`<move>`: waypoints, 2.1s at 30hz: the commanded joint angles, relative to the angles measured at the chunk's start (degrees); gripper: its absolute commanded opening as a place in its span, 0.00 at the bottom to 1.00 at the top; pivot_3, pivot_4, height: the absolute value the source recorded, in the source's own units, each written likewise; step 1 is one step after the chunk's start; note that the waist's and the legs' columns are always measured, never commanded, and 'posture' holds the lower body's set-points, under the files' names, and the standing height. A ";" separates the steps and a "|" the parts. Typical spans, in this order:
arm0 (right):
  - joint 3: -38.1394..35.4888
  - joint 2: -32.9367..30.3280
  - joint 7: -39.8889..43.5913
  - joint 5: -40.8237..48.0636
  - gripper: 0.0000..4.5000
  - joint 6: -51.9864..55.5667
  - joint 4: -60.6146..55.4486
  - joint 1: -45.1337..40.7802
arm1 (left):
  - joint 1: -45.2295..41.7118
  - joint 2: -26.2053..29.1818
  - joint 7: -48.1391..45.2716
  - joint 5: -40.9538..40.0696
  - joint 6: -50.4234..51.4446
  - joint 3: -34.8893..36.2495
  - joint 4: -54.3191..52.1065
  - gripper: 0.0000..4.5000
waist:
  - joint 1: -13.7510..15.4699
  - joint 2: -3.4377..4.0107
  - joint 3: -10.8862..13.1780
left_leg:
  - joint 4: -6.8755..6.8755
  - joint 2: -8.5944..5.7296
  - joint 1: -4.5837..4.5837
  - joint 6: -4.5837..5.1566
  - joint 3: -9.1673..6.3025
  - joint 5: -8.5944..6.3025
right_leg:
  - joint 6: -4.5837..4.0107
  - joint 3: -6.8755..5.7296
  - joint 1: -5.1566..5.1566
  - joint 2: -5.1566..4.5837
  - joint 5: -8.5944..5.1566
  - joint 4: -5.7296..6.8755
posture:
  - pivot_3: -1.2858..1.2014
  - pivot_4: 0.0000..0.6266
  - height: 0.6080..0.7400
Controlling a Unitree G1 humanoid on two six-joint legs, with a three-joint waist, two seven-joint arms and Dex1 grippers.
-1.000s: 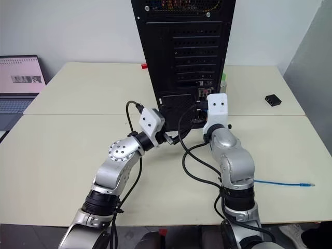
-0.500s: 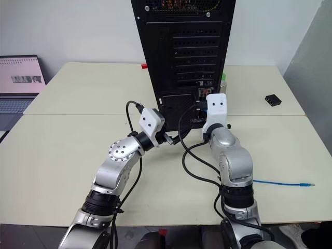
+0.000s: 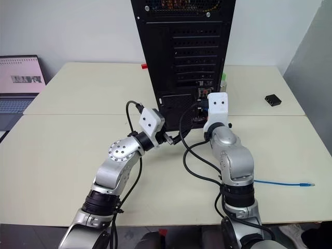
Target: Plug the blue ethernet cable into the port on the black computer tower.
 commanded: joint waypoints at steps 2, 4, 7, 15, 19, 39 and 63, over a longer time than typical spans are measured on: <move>0.07 -0.07 0.09 0.12 0.00 -2.28 -0.31 -1.34 | -1.38 -0.24 0.19 0.08 -1.17 0.35 -0.80 1.00 | 0.00 0.00 0.00 | 0.00 0.00 0.00 0.00 0.00 0.00 | 0.00 0.00 0.00 0.00 0.00 0.00 | 0.52 0.24 1.00; 0.29 -0.15 0.20 0.05 0.00 -2.57 0.39 -1.72 | -1.33 -0.23 0.23 0.09 -1.16 0.36 -0.91 1.00 | 0.00 0.00 0.00 | 0.00 0.00 0.00 0.00 0.00 0.00 | 0.00 0.00 0.00 0.00 0.00 0.00 | 0.52 0.24 1.00; 0.49 -0.29 0.38 -0.01 0.00 -3.04 1.32 -2.52 | -1.32 -0.30 0.31 0.14 -1.25 0.33 -0.85 1.00 | 0.00 0.00 0.00 | 0.00 0.00 0.00 0.00 0.01 0.00 | 0.00 0.01 0.00 0.00 0.00 0.00 | 0.52 0.24 1.00; 0.92 -1.28 1.06 -0.14 0.00 -3.21 2.72 -3.05 | -1.27 -0.52 0.34 0.25 -1.50 0.34 -0.71 1.00 | -0.02 0.00 0.00 | 0.00 0.00 0.00 0.00 0.01 0.00 | 0.00 0.01 0.00 0.00 0.00 0.01 | 0.52 0.24 1.00; 1.19 -1.91 1.60 -0.14 0.00 -3.19 3.39 -4.28 | -1.53 -0.60 0.32 0.22 -1.61 0.45 -0.42 1.00 | -0.07 0.00 0.00 | 0.01 0.00 0.01 0.00 0.01 0.00 | 0.00 0.02 0.00 0.00 0.00 0.01 | 0.52 0.24 1.00; 1.04 -3.33 3.21 0.56 0.27 -2.76 2.03 -3.78 | -1.54 -0.34 1.27 0.60 -0.88 0.95 -0.29 1.00 | -0.81 0.01 0.00 | 0.01 0.03 0.04 0.01 0.04 0.01 | 0.00 0.07 0.00 0.04 0.00 0.04 | 0.52 0.24 1.00; -7.96 -28.05 26.61 15.88 1.00 1.46 -23.77 11.87 | -7.52 16.40 -12.17 -7.08 12.88 6.68 -1.00 1.00 | -0.47 0.03 0.09 | -0.02 0.00 -0.11 0.02 0.05 0.00 | 0.06 0.04 -0.16 0.06 -0.04 0.01 | 0.52 0.24 1.00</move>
